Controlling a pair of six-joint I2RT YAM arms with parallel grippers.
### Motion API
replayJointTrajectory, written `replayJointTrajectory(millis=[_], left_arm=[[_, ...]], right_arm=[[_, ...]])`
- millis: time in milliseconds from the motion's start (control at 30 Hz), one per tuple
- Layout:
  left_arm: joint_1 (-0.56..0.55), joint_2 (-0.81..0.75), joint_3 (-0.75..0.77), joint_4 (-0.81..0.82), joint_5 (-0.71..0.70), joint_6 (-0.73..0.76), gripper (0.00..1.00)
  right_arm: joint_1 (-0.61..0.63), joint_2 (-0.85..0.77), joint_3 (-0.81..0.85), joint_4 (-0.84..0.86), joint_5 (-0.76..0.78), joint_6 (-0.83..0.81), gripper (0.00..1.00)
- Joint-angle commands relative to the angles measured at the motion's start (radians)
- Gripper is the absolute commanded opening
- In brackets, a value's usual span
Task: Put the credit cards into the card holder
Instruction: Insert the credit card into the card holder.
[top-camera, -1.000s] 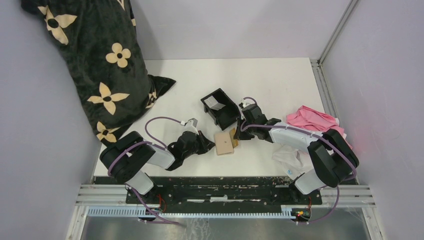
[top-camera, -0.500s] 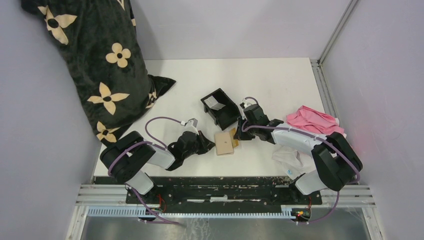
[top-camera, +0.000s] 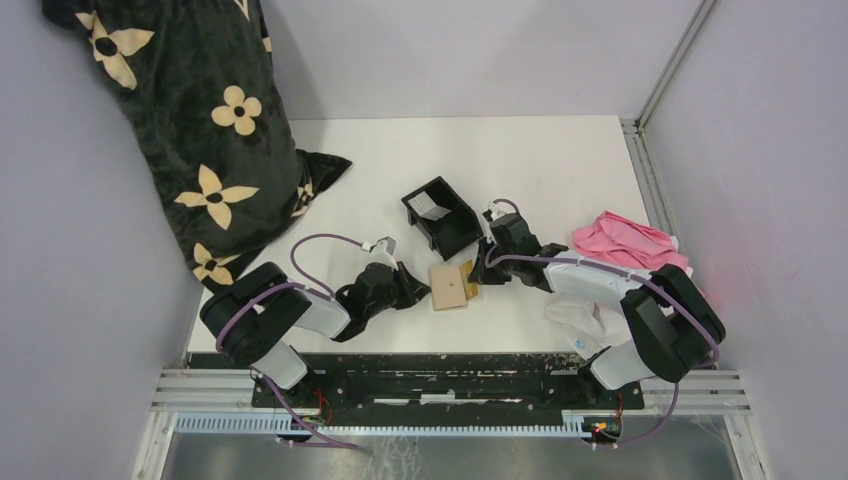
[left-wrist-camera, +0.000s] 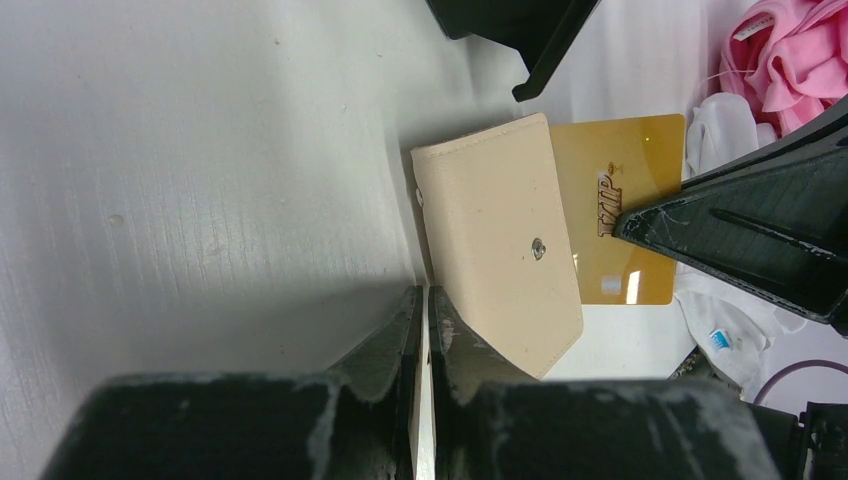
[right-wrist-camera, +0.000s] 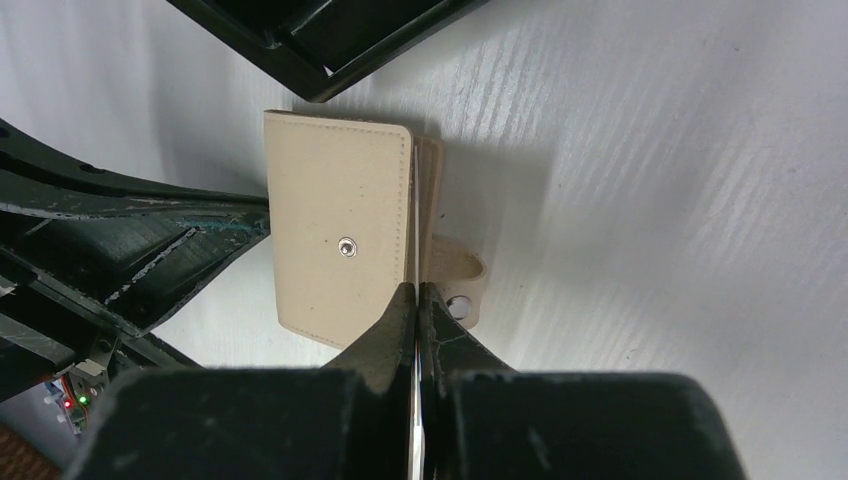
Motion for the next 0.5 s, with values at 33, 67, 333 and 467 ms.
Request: replayJointTrajectory(millis=[33, 67, 333, 467], left_arm=[[-0.008, 0.016, 0.012, 0.01, -0.005, 0.045, 0.11], [-0.008, 0.015, 0.012, 0.01, -0.006, 0.045, 0.11], [-0.014, 0.014, 0.005, 0.015, -0.01, 0.043, 0.11], [-0.018, 0.012, 0.007, 0.015, -0.01, 0.042, 0.11]], right_arm=[[-0.005, -0.035, -0.016, 0.053, -0.008, 0.025, 0.01], [-0.005, -0.038, -0.017, 0.054, -0.007, 0.026, 0.01], [-0.006, -0.076, -0.024, 0.04, -0.004, 0.032, 0.01], [-0.007, -0.075, -0.024, 0.043, -0.011, 0.037, 0.01]])
